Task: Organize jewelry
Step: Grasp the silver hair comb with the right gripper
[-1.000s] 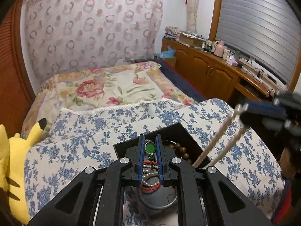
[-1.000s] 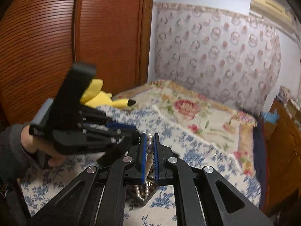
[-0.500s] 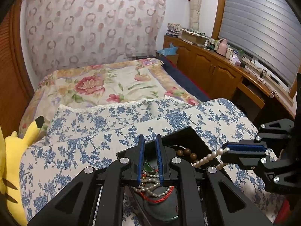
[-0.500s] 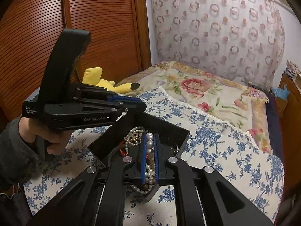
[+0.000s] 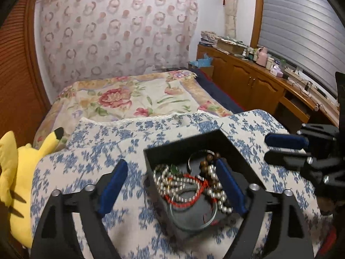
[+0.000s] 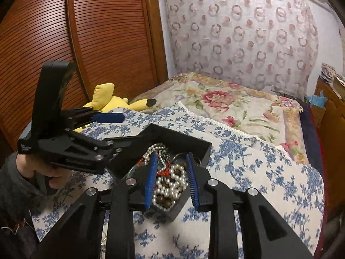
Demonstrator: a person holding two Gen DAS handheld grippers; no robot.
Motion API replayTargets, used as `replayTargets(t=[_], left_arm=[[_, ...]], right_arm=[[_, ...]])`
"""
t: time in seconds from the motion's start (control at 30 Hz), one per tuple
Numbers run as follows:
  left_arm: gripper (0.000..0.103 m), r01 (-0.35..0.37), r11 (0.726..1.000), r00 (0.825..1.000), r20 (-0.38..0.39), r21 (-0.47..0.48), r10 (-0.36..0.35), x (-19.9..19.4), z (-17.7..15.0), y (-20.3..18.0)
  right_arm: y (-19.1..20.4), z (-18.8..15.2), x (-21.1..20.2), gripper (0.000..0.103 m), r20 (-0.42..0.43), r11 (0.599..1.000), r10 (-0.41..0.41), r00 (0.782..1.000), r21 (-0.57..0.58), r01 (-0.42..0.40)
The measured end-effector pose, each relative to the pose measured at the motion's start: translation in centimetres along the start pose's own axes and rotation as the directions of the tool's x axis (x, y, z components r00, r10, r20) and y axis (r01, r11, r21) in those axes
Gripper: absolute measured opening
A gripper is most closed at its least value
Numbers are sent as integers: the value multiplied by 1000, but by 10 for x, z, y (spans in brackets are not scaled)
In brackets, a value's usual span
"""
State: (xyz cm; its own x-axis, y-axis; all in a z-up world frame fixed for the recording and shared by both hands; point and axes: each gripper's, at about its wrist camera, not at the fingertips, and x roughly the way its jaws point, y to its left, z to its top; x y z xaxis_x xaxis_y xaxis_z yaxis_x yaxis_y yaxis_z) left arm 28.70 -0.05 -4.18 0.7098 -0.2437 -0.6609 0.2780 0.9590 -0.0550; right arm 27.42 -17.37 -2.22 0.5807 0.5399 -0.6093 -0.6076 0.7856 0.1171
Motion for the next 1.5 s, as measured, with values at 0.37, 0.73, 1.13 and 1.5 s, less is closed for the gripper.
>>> replayTargets(t=[0.37,0.73,1.13,1.5], left_arm=[[95,-12,1000,1000,-11,-26,12,-44,-66,-13],[95,-15,999,999,-32,-46,14,-76,-117,-20],[95,-17,999,999,-34,-49,16,-97,-142,-25],[95,-12,999,999,-44,-51,10,-101,-152,-27]], right_arm=[[24,-62,-35,38,-20,999,-26,999,41,27],[63,-116,-37,63,-104,999,-21,994,43,26],[90,-132,-14,71,-209,999,-28,977,-37,21],[98,-131,1,68,-247,993,-78,966,-109,53]])
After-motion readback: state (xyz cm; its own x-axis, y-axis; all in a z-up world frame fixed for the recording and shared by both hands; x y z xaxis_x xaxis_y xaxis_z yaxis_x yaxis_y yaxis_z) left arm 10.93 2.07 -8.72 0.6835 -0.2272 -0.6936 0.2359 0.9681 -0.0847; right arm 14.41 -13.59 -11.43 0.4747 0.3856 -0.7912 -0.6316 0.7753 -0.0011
